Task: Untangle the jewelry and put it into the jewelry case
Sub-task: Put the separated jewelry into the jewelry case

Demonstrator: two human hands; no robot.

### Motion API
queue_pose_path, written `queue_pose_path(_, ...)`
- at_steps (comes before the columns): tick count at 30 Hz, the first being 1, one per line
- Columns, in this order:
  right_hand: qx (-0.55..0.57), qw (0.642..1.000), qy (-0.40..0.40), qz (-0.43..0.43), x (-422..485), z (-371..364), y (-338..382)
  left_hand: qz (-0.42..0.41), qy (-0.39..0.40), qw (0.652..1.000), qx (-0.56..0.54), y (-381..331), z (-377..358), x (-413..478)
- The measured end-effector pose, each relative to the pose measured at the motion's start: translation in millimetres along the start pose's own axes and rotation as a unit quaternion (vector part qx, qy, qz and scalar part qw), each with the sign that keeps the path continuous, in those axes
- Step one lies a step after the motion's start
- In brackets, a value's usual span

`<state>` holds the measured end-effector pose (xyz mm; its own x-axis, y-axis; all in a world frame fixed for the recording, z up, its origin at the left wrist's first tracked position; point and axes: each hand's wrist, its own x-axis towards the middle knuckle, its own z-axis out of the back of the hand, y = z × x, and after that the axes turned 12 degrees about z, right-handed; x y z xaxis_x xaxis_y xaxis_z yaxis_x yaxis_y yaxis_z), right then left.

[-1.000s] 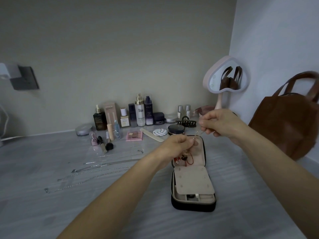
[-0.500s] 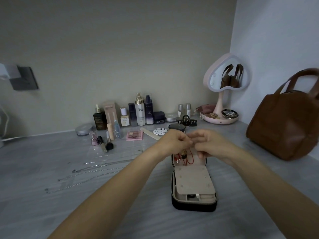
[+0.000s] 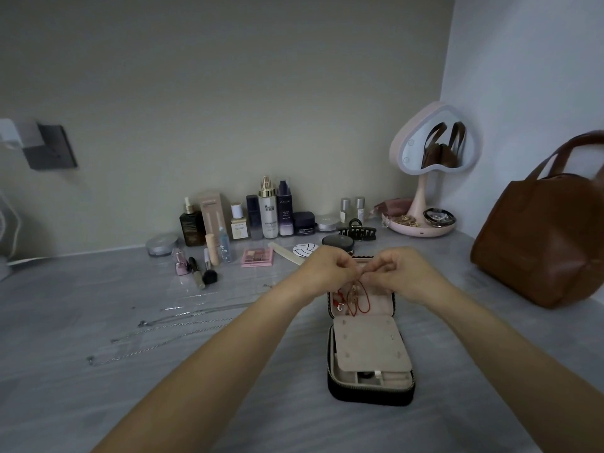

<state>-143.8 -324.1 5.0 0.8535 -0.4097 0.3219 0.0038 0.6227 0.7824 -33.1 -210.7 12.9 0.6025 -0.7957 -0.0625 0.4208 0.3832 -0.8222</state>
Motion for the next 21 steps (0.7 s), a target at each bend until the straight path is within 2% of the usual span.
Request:
queue_pose_path(8,-0.135,0.988,0.022,0.068,7,1,1,0.009,-0.011,1.000,0.024,2,2,-3)
queue_pose_path(14,-0.238,0.966,0.033,0.098,10,4,2,-0.017,-0.170,0.985,0.036,4,5,0)
queue_pose_path(15,-0.253,0.961,0.032,0.104,11,4,3,-0.013,-0.164,0.986,0.042,6,5,3)
queue_pose_path(19,-0.297,0.949,0.027,0.108,18,-2,5,0.044,-0.051,0.998,0.015,12,-8,9)
queue_pose_path(21,-0.309,0.945,0.020,0.109,20,-5,7,0.060,-0.044,0.997,-0.022,16,-15,14)
